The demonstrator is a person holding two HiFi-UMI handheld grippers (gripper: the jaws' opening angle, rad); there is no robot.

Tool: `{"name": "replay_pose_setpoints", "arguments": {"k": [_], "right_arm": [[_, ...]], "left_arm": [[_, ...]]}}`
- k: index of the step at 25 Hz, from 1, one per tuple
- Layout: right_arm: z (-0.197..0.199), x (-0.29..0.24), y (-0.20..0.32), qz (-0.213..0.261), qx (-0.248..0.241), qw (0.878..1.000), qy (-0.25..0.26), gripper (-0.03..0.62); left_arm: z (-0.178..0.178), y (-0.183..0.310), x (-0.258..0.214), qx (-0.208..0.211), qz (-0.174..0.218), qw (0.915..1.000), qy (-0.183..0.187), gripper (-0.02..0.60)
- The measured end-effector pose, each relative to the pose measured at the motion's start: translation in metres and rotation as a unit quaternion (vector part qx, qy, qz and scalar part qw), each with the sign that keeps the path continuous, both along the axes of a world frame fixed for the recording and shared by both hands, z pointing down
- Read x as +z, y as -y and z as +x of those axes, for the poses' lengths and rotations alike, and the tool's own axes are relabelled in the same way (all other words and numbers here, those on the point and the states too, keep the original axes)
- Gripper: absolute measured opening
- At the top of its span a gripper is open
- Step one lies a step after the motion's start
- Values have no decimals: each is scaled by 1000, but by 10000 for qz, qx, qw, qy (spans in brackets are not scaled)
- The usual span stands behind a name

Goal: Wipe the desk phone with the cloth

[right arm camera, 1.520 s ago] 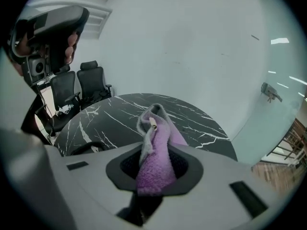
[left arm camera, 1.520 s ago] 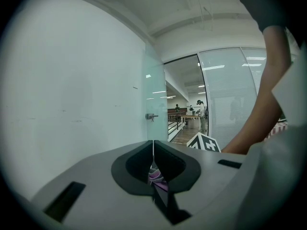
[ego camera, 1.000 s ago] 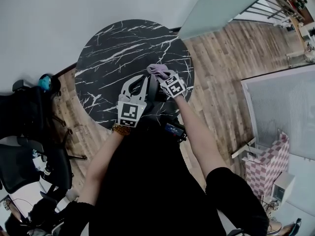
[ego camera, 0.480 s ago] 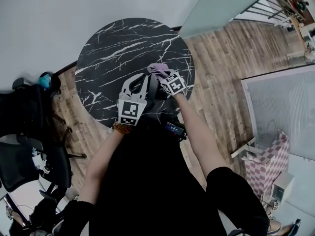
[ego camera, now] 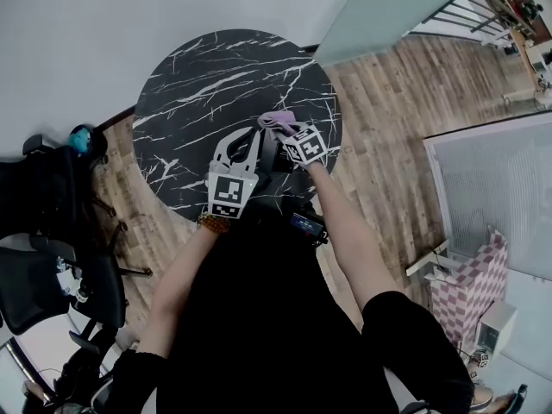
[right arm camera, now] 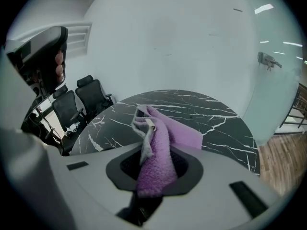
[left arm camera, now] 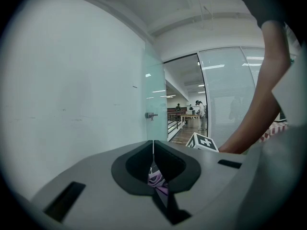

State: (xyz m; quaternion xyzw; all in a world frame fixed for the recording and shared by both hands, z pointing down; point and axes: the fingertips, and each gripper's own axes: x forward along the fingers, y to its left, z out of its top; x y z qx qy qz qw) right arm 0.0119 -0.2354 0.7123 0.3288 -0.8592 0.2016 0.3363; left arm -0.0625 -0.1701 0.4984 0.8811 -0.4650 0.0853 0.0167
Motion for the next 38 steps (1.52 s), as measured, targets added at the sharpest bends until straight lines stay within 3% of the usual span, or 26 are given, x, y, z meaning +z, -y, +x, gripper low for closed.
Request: {"name": "replay_pose_setpoints", "arguments": {"k": [19,38], "right_arm": [[-6,12,-27,-257,-222,9994,-21,75],[-8,19,-34,-338,-129,9993,105,75]], "left_arm": [[2,-10,4,-10,-28,10000,50,20],[-5,-6,4,-69,-73,9999,-13,20]]}}
